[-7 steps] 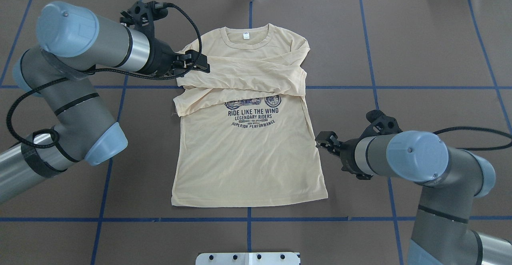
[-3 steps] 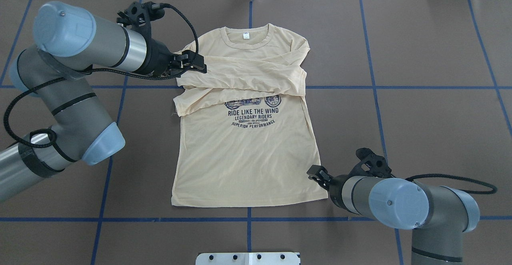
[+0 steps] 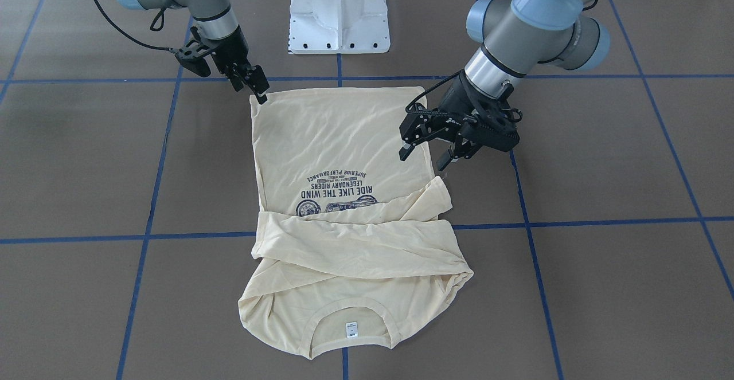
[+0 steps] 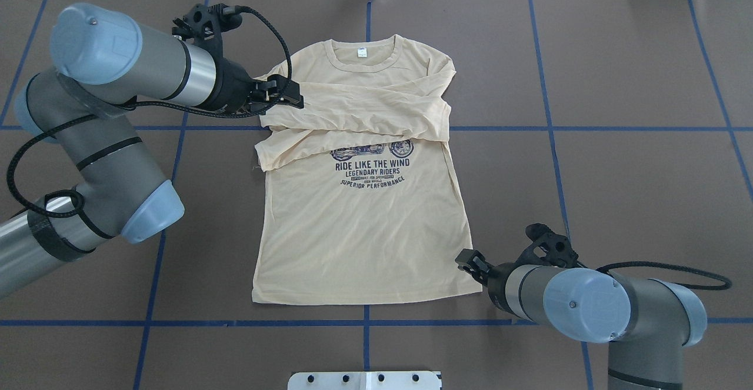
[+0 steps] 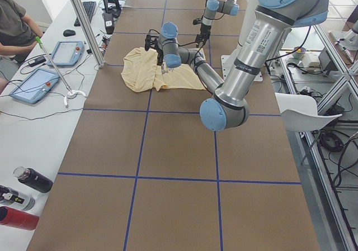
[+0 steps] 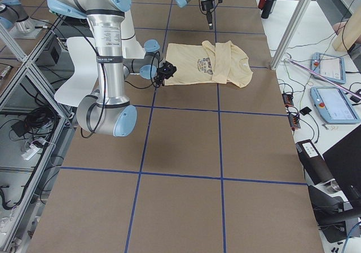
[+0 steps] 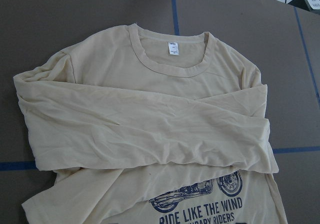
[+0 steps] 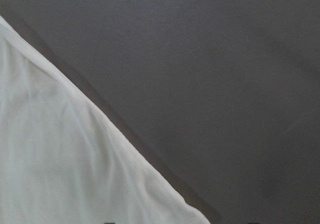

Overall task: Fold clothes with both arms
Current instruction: 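Move the left gripper down to the hem corner while the right gripper holds its corner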

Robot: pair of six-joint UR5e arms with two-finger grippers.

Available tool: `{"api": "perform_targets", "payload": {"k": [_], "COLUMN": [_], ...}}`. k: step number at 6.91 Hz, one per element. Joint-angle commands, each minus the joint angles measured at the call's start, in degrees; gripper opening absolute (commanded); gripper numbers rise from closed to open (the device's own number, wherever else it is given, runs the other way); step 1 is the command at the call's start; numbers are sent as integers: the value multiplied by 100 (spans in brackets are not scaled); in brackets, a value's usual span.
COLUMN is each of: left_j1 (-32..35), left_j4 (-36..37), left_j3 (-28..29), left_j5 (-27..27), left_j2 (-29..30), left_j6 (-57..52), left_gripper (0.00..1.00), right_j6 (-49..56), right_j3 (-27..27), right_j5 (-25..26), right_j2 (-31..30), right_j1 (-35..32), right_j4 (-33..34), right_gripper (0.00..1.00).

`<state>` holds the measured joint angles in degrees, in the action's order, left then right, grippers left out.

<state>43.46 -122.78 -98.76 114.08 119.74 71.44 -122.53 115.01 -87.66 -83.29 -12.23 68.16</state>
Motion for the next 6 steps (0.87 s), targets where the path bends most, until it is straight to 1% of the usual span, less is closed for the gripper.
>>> {"api": "perform_targets", "payload": {"k": [1, 4, 5, 6], "left_j1": [4, 4, 4, 4], "left_j4": [-1, 8, -1, -1], "left_j3": [-3, -3, -3, -3], "left_j5": [0, 0, 0, 0], "left_j2": [-3, -3, -3, -12], "left_j6": [1, 10, 10, 1], "left_gripper": [83, 83, 83, 83], "right_j6": [1, -8, -8, -17], "right_j3": [-100, -163, -163, -163], "right_j5": [-5, -5, -5, 3], "right_j2": [5, 6, 14, 6], "right_j1": [115, 151, 168, 168], "right_j4": [-4, -4, -4, -4], "right_gripper": [89, 88, 78, 50]}}
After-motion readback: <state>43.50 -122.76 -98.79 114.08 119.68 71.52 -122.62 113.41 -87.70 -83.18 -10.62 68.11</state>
